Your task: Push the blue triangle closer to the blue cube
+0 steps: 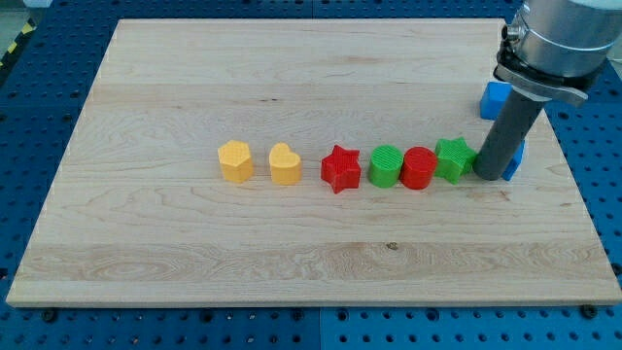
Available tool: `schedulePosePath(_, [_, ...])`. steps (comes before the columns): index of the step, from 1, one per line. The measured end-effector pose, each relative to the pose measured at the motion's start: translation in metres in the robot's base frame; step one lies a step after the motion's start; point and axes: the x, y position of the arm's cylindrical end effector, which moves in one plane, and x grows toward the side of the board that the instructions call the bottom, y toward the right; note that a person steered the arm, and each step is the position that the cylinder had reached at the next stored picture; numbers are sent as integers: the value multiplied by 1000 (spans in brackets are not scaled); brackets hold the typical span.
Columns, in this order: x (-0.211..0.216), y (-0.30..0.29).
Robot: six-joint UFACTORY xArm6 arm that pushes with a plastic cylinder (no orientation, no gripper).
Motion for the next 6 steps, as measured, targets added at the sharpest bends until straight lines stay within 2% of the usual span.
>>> schedulePosePath(1, [20, 0])
schedulePosePath(2, [38, 24])
schedulePosePath(6, [-43, 20])
